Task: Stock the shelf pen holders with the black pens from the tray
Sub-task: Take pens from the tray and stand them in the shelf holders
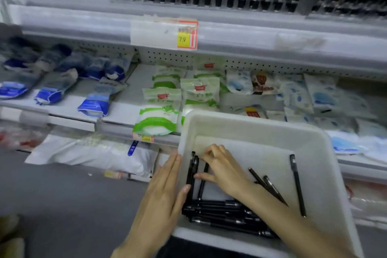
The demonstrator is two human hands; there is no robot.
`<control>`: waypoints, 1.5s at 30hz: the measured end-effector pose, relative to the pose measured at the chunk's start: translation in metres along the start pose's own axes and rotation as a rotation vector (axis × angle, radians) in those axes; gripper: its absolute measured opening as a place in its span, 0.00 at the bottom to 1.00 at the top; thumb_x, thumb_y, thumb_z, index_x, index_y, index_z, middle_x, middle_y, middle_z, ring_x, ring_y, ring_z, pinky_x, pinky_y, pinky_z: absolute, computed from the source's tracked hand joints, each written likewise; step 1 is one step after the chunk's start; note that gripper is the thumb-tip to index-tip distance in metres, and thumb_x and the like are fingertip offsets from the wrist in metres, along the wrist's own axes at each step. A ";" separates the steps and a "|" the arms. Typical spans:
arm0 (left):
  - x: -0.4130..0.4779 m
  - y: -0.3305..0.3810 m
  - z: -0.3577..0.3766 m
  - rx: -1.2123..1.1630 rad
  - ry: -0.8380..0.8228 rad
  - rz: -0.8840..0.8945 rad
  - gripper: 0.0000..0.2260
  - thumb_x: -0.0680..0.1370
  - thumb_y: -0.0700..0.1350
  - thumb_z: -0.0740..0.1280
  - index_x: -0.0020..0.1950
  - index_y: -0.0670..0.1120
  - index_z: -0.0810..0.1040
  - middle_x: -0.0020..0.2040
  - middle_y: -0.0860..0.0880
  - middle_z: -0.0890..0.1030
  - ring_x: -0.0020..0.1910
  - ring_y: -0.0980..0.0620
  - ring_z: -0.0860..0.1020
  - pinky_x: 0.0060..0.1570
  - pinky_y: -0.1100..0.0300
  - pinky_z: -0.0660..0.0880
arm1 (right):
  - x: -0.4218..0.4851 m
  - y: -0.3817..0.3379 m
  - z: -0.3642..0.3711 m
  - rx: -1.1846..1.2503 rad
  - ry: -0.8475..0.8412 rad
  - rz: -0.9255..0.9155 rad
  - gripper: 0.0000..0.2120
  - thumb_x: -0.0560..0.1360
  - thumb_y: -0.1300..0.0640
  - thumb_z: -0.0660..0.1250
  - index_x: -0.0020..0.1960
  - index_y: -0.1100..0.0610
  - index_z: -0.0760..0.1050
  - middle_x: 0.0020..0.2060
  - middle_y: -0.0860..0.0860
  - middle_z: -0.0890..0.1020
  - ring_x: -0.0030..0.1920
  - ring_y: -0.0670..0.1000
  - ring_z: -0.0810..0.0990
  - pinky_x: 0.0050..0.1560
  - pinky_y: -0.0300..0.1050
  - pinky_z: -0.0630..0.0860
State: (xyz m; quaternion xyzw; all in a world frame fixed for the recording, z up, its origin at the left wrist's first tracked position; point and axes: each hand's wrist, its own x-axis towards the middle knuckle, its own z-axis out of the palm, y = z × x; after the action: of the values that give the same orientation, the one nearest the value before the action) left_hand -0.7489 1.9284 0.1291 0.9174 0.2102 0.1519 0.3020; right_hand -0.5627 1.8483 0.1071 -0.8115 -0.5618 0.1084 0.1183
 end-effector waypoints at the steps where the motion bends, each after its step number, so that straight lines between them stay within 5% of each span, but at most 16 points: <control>1: 0.000 0.000 0.001 -0.022 0.002 -0.015 0.28 0.80 0.61 0.49 0.78 0.52 0.51 0.77 0.64 0.48 0.75 0.66 0.48 0.72 0.69 0.46 | -0.001 0.000 0.004 0.017 0.017 0.006 0.31 0.72 0.39 0.67 0.68 0.56 0.71 0.55 0.54 0.72 0.56 0.55 0.70 0.57 0.45 0.69; 6: -0.005 -0.002 0.005 -0.096 0.003 -0.053 0.27 0.79 0.63 0.47 0.77 0.58 0.48 0.75 0.69 0.45 0.75 0.65 0.48 0.72 0.69 0.47 | -0.004 -0.002 0.011 0.066 0.008 0.046 0.33 0.73 0.39 0.65 0.73 0.54 0.65 0.60 0.52 0.69 0.61 0.53 0.66 0.62 0.44 0.62; 12: -0.007 0.001 0.003 -0.081 0.004 -0.043 0.25 0.80 0.60 0.46 0.76 0.58 0.46 0.75 0.70 0.43 0.75 0.66 0.47 0.73 0.64 0.48 | -0.004 -0.008 0.013 0.197 0.096 0.116 0.27 0.71 0.40 0.68 0.65 0.52 0.69 0.59 0.48 0.71 0.61 0.50 0.66 0.56 0.42 0.59; 16: -0.007 0.002 0.003 -0.098 -0.012 -0.070 0.26 0.79 0.61 0.45 0.76 0.59 0.45 0.74 0.71 0.42 0.75 0.67 0.45 0.73 0.68 0.45 | -0.008 -0.020 0.009 0.638 0.129 0.141 0.17 0.72 0.54 0.73 0.55 0.53 0.69 0.51 0.47 0.77 0.55 0.48 0.76 0.56 0.38 0.70; 20: -0.008 0.002 0.004 -0.105 -0.015 -0.093 0.26 0.79 0.61 0.45 0.76 0.59 0.45 0.75 0.68 0.45 0.74 0.68 0.45 0.70 0.73 0.43 | -0.008 -0.037 0.009 0.942 0.142 0.201 0.19 0.71 0.66 0.72 0.48 0.48 0.66 0.40 0.46 0.78 0.40 0.43 0.79 0.45 0.36 0.76; 26: -0.004 0.000 -0.003 -0.033 -0.030 -0.042 0.26 0.79 0.62 0.45 0.77 0.57 0.47 0.77 0.64 0.47 0.75 0.65 0.46 0.74 0.64 0.46 | -0.011 -0.033 -0.013 1.086 0.200 0.204 0.22 0.70 0.70 0.72 0.53 0.46 0.72 0.39 0.54 0.78 0.35 0.46 0.78 0.41 0.43 0.78; 29: 0.014 0.013 -0.019 0.072 0.039 0.056 0.27 0.81 0.60 0.47 0.79 0.52 0.50 0.79 0.57 0.50 0.75 0.64 0.45 0.74 0.61 0.45 | -0.022 -0.024 -0.064 1.060 0.354 0.181 0.21 0.67 0.67 0.75 0.52 0.46 0.76 0.40 0.54 0.78 0.37 0.47 0.79 0.45 0.47 0.80; 33: 0.066 0.069 -0.047 0.117 0.165 0.301 0.26 0.82 0.56 0.50 0.79 0.49 0.52 0.79 0.53 0.53 0.76 0.60 0.49 0.74 0.61 0.45 | -0.057 -0.006 -0.164 0.939 0.691 0.094 0.21 0.69 0.66 0.74 0.56 0.49 0.74 0.43 0.52 0.78 0.40 0.46 0.81 0.44 0.39 0.79; 40: 0.158 0.208 -0.070 0.239 0.286 0.742 0.26 0.82 0.54 0.52 0.75 0.40 0.63 0.75 0.45 0.63 0.74 0.51 0.61 0.74 0.57 0.51 | -0.132 0.046 -0.340 0.575 1.354 -0.065 0.17 0.71 0.64 0.73 0.52 0.51 0.69 0.41 0.56 0.76 0.40 0.54 0.78 0.41 0.51 0.81; 45: 0.210 0.271 -0.061 0.442 0.284 0.866 0.27 0.81 0.57 0.51 0.72 0.41 0.69 0.71 0.44 0.71 0.69 0.47 0.70 0.70 0.54 0.55 | -0.145 0.084 -0.405 0.453 1.446 -0.048 0.17 0.71 0.63 0.73 0.51 0.52 0.68 0.38 0.48 0.77 0.38 0.49 0.80 0.43 0.53 0.82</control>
State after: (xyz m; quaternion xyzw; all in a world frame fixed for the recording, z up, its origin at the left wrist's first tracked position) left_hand -0.5126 1.8608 0.3754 0.9326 -0.1234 0.3384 -0.0219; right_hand -0.4130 1.6552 0.4714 -0.6241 -0.3259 -0.3405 0.6232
